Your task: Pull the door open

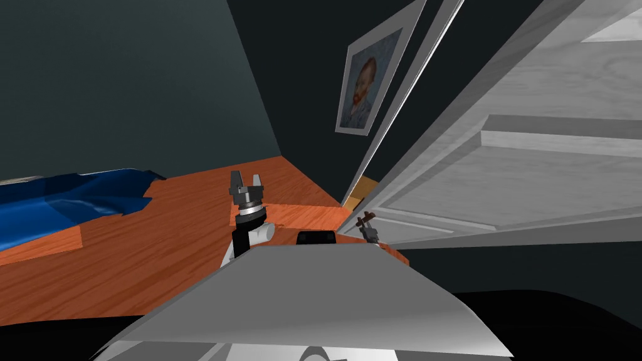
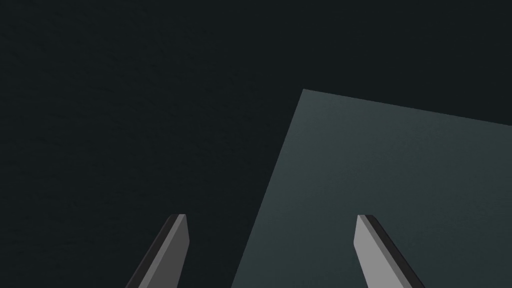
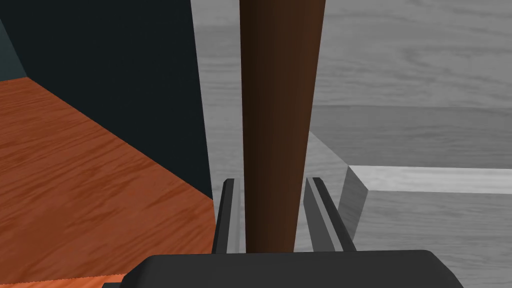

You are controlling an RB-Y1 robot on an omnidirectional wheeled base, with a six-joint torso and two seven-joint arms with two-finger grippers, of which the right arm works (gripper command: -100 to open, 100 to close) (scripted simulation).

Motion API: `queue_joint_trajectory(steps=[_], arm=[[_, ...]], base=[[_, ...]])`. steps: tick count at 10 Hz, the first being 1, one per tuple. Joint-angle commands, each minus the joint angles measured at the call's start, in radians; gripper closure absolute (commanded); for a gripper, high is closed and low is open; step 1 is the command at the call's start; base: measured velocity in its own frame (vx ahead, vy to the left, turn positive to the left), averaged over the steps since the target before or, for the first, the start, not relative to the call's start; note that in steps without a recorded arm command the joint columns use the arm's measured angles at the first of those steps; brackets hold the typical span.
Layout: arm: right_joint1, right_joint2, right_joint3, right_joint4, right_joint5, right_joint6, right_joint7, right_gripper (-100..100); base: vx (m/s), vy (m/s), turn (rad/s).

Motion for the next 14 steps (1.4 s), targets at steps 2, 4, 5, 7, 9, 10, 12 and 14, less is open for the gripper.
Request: queue_joint_trajectory(steps=[2, 4, 5, 7, 9, 10, 12, 14], arm=[[0.004, -0.022, 0.026, 0.020, 0.015, -0.029, -0.030, 100], [0.004, -0.024, 0.028, 0.020, 0.017, -0.029, -0.031, 100], [0.000, -0.029, 0.036, 0.032, 0.024, -0.037, -0.043, 100], [-0.006, -0.036, 0.042, 0.045, 0.032, -0.047, -0.056, 100], [-0.014, -0.045, 0.050, 0.061, 0.042, -0.059, -0.073, 100], [-0.018, -0.049, 0.053, 0.069, 0.046, -0.065, -0.081, 100], [-0.025, -0.057, 0.060, 0.084, 0.055, -0.076, -0.097, 100], [-0.033, -0.065, 0.067, 0.099, 0.064, -0.088, -0.112, 100]], base=[[-0.282, -0.035, 0.134], [-0.166, -0.012, 0.054], [-0.154, -0.014, 0.103], [-0.177, -0.030, 0.130], [-0.196, -0.025, 0.111], [-0.231, -0.017, 0.093], [-0.220, -0.050, 0.126], [-0.229, -0.034, 0.105]])
